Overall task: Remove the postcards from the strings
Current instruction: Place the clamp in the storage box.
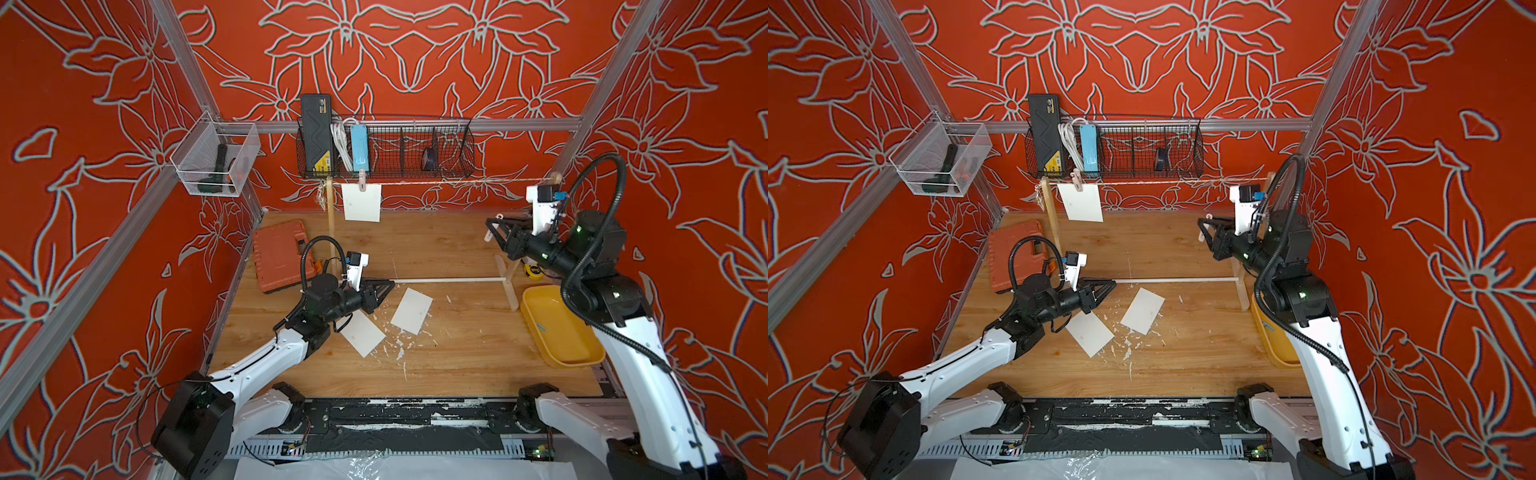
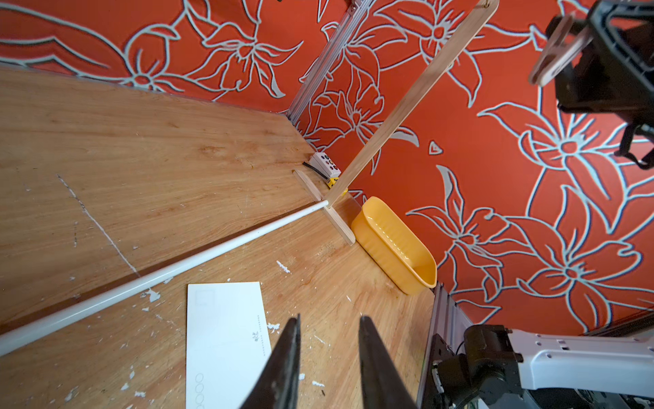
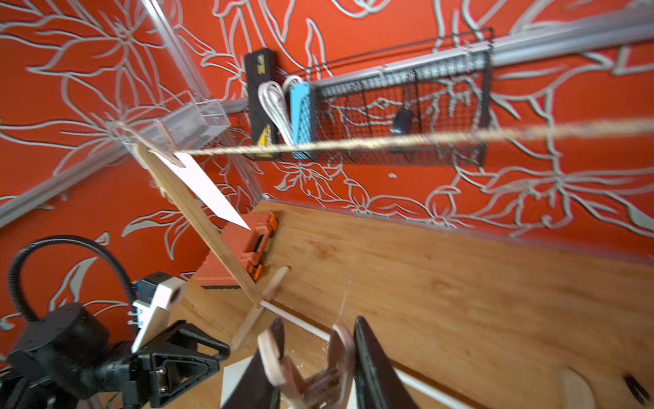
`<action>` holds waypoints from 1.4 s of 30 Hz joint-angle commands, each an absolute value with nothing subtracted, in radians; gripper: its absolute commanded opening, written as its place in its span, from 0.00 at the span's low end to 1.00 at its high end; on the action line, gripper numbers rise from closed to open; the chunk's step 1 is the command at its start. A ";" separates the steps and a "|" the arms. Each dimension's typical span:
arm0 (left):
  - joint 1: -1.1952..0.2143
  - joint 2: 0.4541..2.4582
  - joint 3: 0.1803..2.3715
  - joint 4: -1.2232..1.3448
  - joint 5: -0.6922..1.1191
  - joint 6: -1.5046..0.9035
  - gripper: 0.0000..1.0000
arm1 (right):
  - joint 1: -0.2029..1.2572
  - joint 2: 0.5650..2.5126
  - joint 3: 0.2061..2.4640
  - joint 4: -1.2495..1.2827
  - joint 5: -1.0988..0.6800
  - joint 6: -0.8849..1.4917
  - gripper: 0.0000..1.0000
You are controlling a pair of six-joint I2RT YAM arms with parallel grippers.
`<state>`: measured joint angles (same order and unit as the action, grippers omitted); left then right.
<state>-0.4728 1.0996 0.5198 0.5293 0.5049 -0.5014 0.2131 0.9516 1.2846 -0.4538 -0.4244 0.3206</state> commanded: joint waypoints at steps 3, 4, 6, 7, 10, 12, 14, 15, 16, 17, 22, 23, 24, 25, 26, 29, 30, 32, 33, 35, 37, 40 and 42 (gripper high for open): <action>-0.485 1.081 0.515 0.526 0.514 -0.512 0.29 | 0.171 0.806 1.122 -0.549 -0.163 0.360 0.32; -0.487 1.080 0.515 0.527 0.514 -0.512 0.29 | 0.167 0.784 1.094 -0.567 -0.116 0.368 0.32; -0.493 1.078 0.512 0.523 0.514 -0.514 0.29 | 0.157 0.738 1.043 -0.608 0.007 0.394 0.33; -0.496 1.078 0.512 0.522 0.512 -0.514 0.29 | 0.151 0.723 1.025 -0.622 0.049 0.400 0.32; -0.505 1.080 0.511 0.514 0.506 -0.516 0.29 | 0.125 0.700 0.973 -0.673 0.196 0.437 0.33; -0.519 1.081 0.509 0.508 0.501 -0.520 0.29 | 0.095 0.696 0.940 -0.689 0.236 0.463 0.33; -0.540 1.077 0.509 0.489 0.484 -0.513 0.29 | 0.073 0.696 0.899 -0.687 0.280 0.486 0.33; -0.550 1.073 0.507 0.481 0.471 -0.506 0.29 | 0.058 0.699 0.876 -0.685 0.290 0.504 0.33; -0.557 1.069 0.503 0.473 0.459 -0.504 0.29 | 0.045 0.699 0.858 -0.675 0.291 0.514 0.33; -0.563 1.064 0.499 0.469 0.449 -0.503 0.29 | 0.031 0.701 0.835 -0.664 0.299 0.527 0.33; -0.583 1.049 0.473 0.454 0.428 -0.508 0.29 | -0.051 0.715 0.754 -0.612 0.337 0.563 0.33; -0.584 1.047 0.468 0.453 0.425 -0.511 0.29 | -0.075 0.723 0.738 -0.603 0.333 0.575 0.33; -0.587 1.047 0.464 0.454 0.424 -0.513 0.30 | -0.103 0.733 0.722 -0.588 0.320 0.584 0.33; -0.588 1.046 0.460 0.455 0.423 -0.515 0.29 | -0.123 0.741 0.708 -0.572 0.308 0.592 0.33; -0.591 1.047 0.458 0.457 0.423 -0.517 0.29 | -0.155 0.749 0.691 -0.557 0.293 0.605 0.33; -0.594 1.045 0.453 0.456 0.419 -0.519 0.29 | -0.225 0.783 0.656 -0.514 0.261 0.631 0.33; -0.596 1.042 0.451 0.454 0.416 -0.519 0.29 | -0.245 0.797 0.646 -0.500 0.254 0.638 0.33; -0.595 1.036 0.446 0.452 0.410 -0.520 0.30 | -0.275 0.823 0.633 -0.477 0.249 0.649 0.34; -0.596 1.030 0.444 0.448 0.407 -0.518 0.30 | -0.290 0.835 0.626 -0.462 0.244 0.656 0.34; -0.596 1.018 0.440 0.440 0.400 -0.515 0.30 | -0.314 0.855 0.610 -0.434 0.227 0.664 0.34; -0.596 1.004 0.436 0.430 0.390 -0.511 0.30 | -0.336 0.878 0.596 -0.409 0.209 0.671 0.35; -0.597 0.997 0.426 0.420 0.375 -0.504 0.31 | -0.354 0.916 0.580 -0.380 0.188 0.684 0.36; -0.596 0.958 0.422 0.414 0.370 -0.504 0.31 | -0.362 0.929 0.570 -0.371 0.183 0.689 0.37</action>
